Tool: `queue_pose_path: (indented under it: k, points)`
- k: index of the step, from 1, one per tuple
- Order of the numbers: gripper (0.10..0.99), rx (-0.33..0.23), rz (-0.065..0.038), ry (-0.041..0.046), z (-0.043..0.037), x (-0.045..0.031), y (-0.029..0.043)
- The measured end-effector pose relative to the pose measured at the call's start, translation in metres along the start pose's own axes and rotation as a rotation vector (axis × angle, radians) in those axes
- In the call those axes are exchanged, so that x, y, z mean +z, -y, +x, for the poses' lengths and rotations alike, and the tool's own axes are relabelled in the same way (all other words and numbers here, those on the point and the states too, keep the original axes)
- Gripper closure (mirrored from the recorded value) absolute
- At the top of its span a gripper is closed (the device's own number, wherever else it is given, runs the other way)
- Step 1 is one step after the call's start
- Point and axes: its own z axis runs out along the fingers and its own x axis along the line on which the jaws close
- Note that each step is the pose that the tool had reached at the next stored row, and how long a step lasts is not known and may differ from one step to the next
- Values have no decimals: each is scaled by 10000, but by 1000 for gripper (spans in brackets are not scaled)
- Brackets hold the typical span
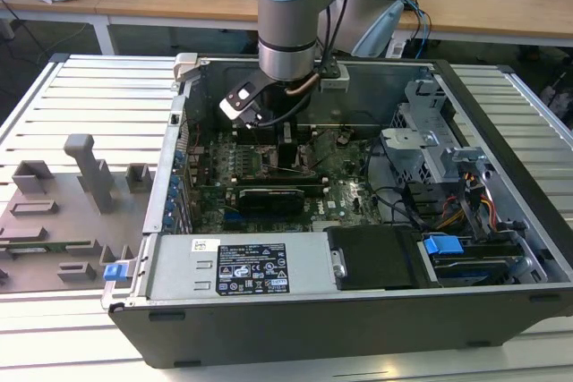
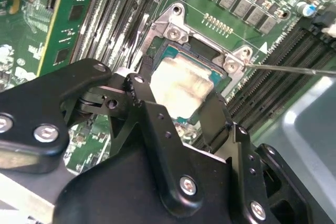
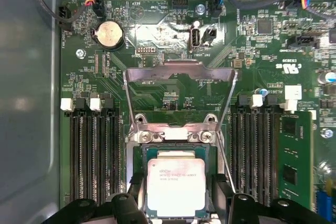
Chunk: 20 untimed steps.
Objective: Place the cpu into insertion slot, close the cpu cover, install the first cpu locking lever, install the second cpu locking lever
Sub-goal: 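Place the cpu into insertion slot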
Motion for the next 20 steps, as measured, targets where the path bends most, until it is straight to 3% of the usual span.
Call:
queue_pose_path:
  k: [4, 8, 9, 10, 11, 17, 19, 20]
  points:
    - [482, -4, 1, 8, 7, -157, -7]
    - [729, -3, 1, 11, 8, -377, -16]
    - [914, -3, 1, 13, 8, -460, -19]
    - [914, -2, 0, 12, 9, -509, -21]
    - [973, -3, 0, 12, 9, -554, -23]
    - [980, -2, 1, 13, 7, -789, -32]
    - [980, -3, 1, 12, 5, -907, -37]
    - [980, -2, 1, 13, 5, -925, -38]
